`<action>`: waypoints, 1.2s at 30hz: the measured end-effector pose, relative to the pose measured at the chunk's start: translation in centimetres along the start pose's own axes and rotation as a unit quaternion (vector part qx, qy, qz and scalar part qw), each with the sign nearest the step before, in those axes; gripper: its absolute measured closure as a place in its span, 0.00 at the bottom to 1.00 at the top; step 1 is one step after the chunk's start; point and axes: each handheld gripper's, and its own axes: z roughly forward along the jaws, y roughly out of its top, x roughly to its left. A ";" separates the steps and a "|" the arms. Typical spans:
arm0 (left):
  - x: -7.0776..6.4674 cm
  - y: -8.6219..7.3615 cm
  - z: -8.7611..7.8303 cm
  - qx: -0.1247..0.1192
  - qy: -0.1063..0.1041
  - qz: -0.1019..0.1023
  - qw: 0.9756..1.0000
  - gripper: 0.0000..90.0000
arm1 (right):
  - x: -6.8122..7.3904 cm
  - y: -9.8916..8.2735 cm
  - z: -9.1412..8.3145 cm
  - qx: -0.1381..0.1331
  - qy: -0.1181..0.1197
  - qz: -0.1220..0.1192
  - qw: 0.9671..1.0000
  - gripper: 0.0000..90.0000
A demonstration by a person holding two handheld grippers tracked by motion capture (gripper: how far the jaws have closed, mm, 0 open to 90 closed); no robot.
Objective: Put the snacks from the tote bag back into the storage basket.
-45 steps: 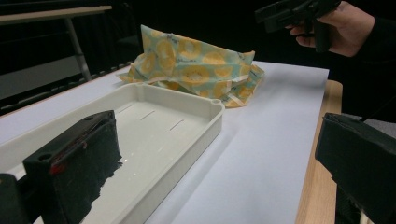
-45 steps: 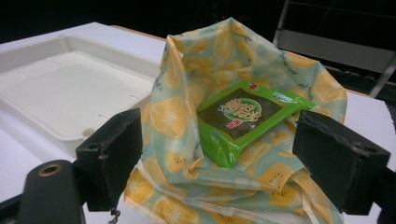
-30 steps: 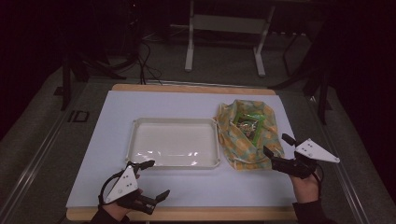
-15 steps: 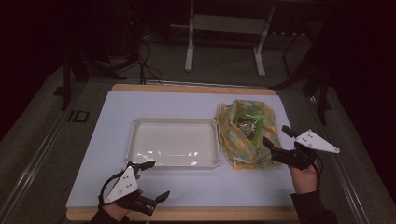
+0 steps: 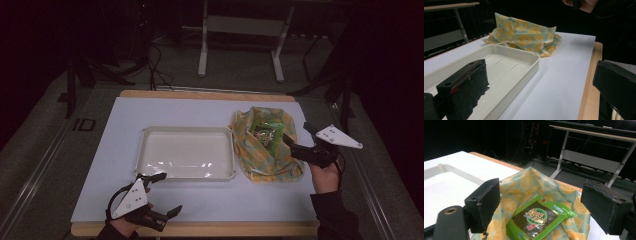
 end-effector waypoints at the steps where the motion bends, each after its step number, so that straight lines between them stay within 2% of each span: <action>1: 0.0 0.0 0.0 0.000 0.000 0.000 1.000 0.00 | -0.2 0.1 0.2 0.002 -0.005 0.000 1.000 0.17; 7: 0.0 0.0 0.0 0.000 0.000 0.000 1.000 0.00 | -1.0 0.5 1.4 0.012 -0.013 -0.002 1.000 0.18; 19: 0.0 0.0 0.0 0.001 -0.001 -0.002 1.000 0.00 | -2.1 0.6 3.0 0.019 -0.022 0.013 0.999 0.16; 23: 0.0 0.0 0.1 0.001 -0.003 -0.003 1.000 0.00 | -2.5 0.6 3.7 0.024 -0.015 0.015 0.999 0.16; 28: 0.0 0.0 0.1 0.003 -0.006 0.000 1.000 0.00 | -2.9 0.2 4.7 0.033 -0.015 0.025 0.999 0.15; 33: 0.0 0.0 0.1 0.003 -0.006 0.000 1.000 0.00 | -3.0 -0.4 6.1 0.054 -0.018 0.041 0.998 0.14; 36: 0.0 0.0 0.1 0.002 -0.007 -0.001 1.000 0.00 | -3.1 -0.9 6.8 0.068 -0.005 0.060 0.996 0.14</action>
